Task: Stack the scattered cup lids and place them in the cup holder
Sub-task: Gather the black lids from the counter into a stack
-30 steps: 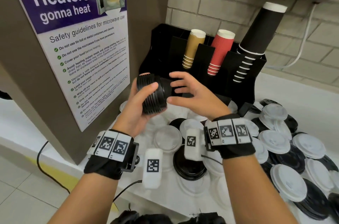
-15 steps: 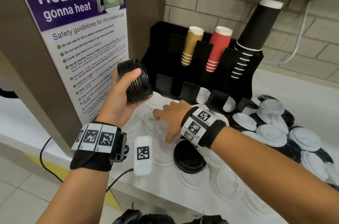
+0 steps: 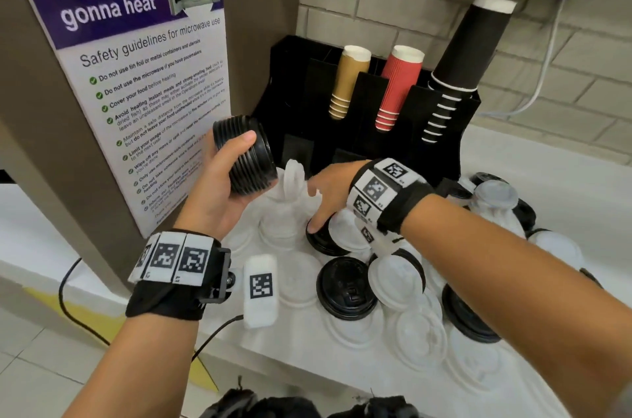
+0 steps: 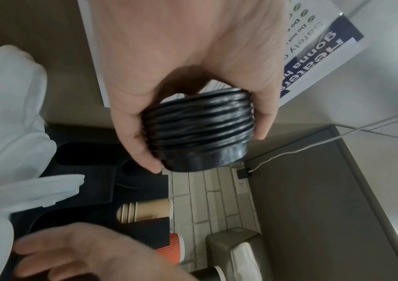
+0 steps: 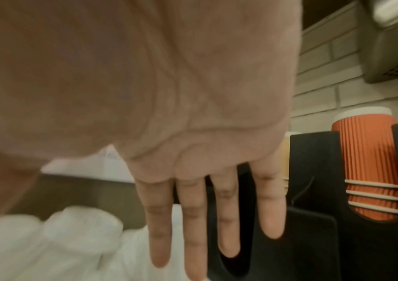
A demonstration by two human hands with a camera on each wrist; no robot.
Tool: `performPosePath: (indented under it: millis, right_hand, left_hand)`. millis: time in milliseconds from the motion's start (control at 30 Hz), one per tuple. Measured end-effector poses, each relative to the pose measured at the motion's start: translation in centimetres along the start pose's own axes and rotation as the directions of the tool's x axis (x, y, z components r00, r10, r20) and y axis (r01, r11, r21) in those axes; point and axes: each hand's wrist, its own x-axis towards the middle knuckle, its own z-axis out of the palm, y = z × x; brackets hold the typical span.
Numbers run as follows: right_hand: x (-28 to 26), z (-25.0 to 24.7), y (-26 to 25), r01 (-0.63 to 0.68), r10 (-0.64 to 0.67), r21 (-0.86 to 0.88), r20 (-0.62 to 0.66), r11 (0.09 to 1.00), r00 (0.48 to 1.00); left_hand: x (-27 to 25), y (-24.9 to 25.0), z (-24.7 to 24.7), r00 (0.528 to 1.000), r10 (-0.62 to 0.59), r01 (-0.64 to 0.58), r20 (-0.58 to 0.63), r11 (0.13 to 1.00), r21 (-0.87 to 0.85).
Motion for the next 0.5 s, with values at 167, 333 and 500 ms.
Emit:
performPosePath:
  millis: [167, 333, 500]
  right_hand:
    - [1.9, 1.9, -0.4, -0.044, 0.062, -0.177, 0.096, 0.983, 0.993]
    - [3.0, 2.8, -0.2, -0.065, 0.085, -0.235, 0.075, 0.97, 0.994]
    - [3.4, 2.7, 0.3, -0.043, 0.048, -0.16, 0.031, 0.986, 0.998]
  left_hand:
    - [0.2, -0.7, 0.3, 0.999, -0.039, 0.039, 0.017, 0.999, 0.025]
    - [0.3, -0.8, 0.2, 0.999, -0.05, 0.05, 0.003, 0.998, 0.032]
    - [0.7, -0.9, 0.1, 0.998, -0.054, 0.054, 0.008, 0.998, 0.041]
